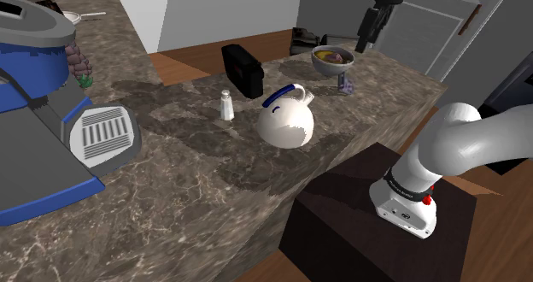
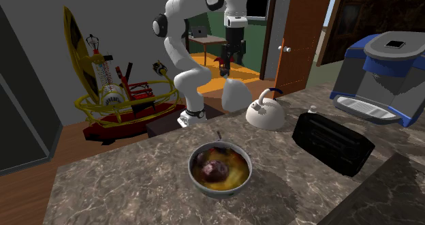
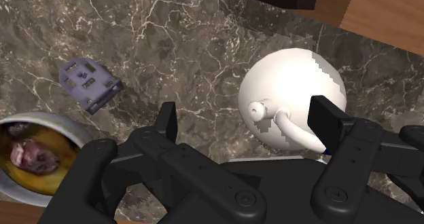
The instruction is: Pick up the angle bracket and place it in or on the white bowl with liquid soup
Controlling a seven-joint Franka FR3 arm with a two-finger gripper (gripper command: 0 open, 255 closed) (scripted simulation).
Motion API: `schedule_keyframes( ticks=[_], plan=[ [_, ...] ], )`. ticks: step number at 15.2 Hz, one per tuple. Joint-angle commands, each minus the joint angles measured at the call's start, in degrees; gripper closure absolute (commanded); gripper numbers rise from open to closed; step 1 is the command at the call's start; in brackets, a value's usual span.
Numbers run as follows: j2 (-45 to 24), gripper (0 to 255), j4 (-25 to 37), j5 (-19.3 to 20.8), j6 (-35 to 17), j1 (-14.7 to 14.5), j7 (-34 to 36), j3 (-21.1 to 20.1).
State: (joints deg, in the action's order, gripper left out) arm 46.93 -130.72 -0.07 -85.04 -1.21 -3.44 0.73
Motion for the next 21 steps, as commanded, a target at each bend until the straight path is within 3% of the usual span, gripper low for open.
schedule_keyframes(
  ticks=[1,12,21],
  plan=[
    [0.0,0,0.0,0.0,0.0,0.0,0.0,0.0],
    [2.9,0,-15.5,13.8,-15.3,-0.4,-23.4,12.7],
    [-5.8,0,-19.7,25.0,-32.6,-0.8,-41.5,26.2]
  ],
)
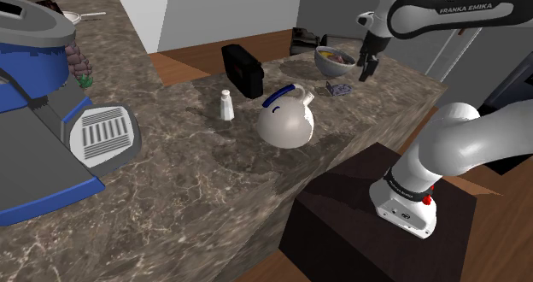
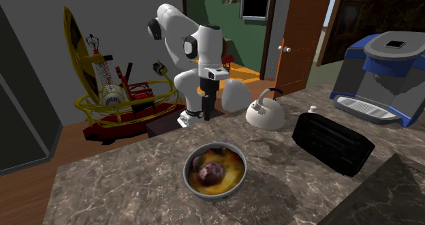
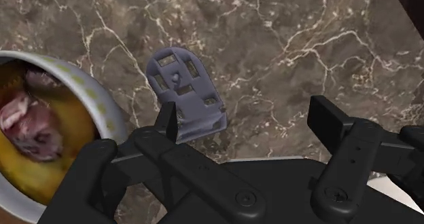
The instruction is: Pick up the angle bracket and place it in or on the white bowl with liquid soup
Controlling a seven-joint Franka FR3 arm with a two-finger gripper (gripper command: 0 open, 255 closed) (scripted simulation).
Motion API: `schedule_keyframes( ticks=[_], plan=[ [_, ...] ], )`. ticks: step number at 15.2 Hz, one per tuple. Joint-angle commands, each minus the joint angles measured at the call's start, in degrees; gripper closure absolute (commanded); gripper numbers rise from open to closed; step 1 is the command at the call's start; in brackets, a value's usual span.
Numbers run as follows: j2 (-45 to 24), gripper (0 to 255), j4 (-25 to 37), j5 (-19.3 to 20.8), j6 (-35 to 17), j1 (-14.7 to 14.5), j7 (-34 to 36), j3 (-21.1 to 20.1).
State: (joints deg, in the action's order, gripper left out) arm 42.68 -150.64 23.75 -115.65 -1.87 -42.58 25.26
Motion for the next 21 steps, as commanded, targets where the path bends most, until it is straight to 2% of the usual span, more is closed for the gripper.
schedule_keyframes(
  ticks=[1,6,13,21],
  plan=[
    [-3.1,0,0.4,2.1,-4.2,-0.5,-4.4,3.3],
    [-12.0,0,2.1,4.8,-14.3,-3.0,-13.8,11.2],
    [-16.9,0,0.2,5.2,-21.3,-3.8,-14.1,14.2],
    [-17.4,0,0.1,5.2,-21.9,-3.9,-14.1,14.4]
  ],
)
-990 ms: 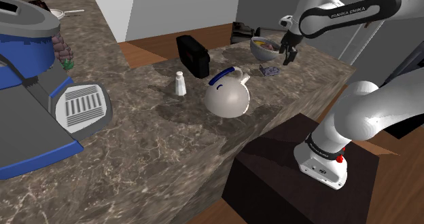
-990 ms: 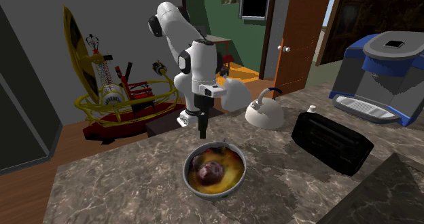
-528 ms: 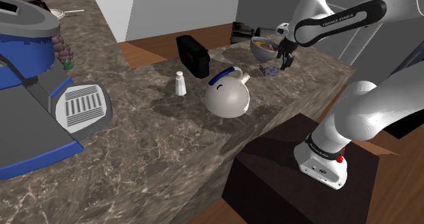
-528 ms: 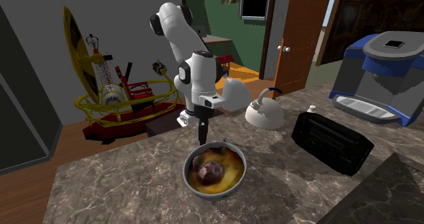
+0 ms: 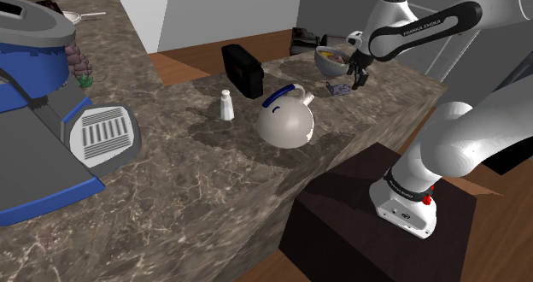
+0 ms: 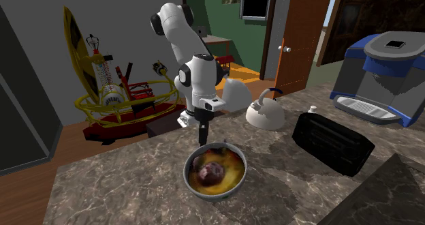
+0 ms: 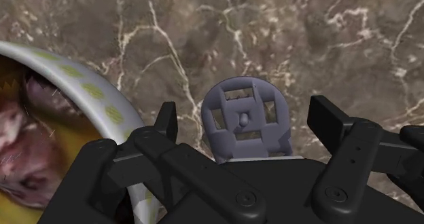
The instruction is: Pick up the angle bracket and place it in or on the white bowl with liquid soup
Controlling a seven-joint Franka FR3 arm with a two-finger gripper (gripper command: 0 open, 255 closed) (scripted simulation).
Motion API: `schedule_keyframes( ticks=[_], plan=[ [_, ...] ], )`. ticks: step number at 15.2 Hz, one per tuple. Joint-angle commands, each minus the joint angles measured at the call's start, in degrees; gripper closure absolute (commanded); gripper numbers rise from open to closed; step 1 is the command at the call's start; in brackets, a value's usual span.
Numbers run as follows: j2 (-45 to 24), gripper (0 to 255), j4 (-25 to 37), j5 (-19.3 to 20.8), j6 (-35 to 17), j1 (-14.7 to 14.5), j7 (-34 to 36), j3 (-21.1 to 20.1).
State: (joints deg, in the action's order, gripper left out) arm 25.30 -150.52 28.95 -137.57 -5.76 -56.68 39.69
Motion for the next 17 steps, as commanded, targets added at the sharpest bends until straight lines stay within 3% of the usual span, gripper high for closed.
schedule_keyframes(
  ticks=[1,10,11,14,17],
  plan=[
    [0.0,255,0.0,0.0,0.0,0.0,0.0,0.0],
    [0.0,255,0.0,0.0,0.0,0.0,0.0,0.0],
    [0.0,0,0.0,0.0,0.0,0.0,0.0,0.0],
    [0.6,0,-3.0,0.4,-1.3,5.8,30.9,-12.0],
    [-2.5,0,-1.1,-1.0,-0.4,9.4,61.0,-22.9]
  ],
)
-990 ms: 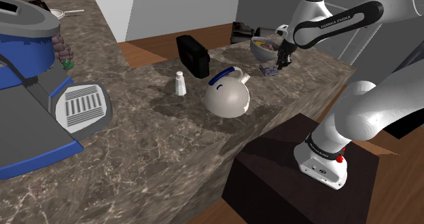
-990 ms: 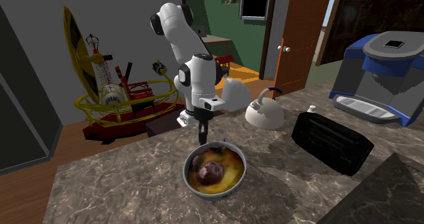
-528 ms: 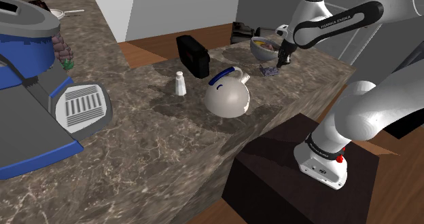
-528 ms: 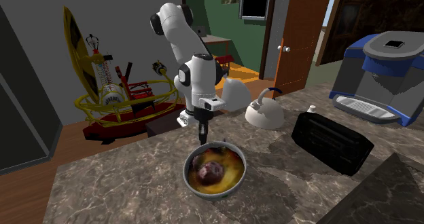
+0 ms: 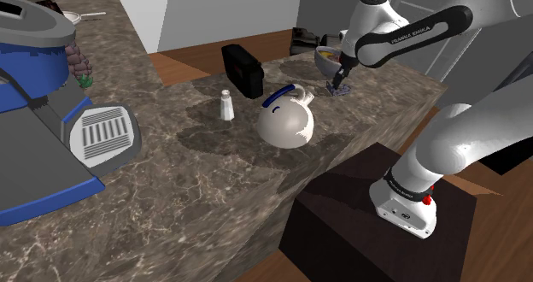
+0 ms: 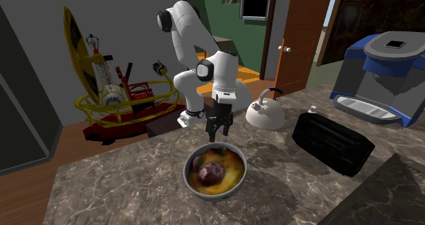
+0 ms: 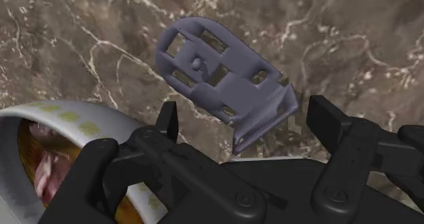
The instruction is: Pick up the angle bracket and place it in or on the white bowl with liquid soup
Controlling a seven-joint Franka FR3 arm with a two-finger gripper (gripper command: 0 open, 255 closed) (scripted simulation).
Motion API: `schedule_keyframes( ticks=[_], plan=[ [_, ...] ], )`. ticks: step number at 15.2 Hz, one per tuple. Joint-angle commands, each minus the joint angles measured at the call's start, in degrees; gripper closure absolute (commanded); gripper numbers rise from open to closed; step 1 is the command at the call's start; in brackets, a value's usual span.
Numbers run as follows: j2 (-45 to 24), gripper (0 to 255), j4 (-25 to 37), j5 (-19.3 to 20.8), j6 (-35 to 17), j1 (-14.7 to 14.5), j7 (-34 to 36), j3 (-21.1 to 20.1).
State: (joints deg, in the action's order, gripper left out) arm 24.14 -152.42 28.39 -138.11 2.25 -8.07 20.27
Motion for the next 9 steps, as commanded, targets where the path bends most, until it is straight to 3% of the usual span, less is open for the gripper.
schedule_keyframes(
  ticks=[1,2,3,9],
  plan=[
    [-3.1,0,2.5,-1.0,1.0,2.3,22.0,-6.6],
    [-5.1,0,4.7,-1.5,2.2,3.1,31.3,-9.3],
    [-5.6,0,5.3,-1.6,2.6,3.3,33.4,-9.9],
    [-9.7,0,4.3,0.2,-2.7,4.2,34.4,-8.9]
  ],
)
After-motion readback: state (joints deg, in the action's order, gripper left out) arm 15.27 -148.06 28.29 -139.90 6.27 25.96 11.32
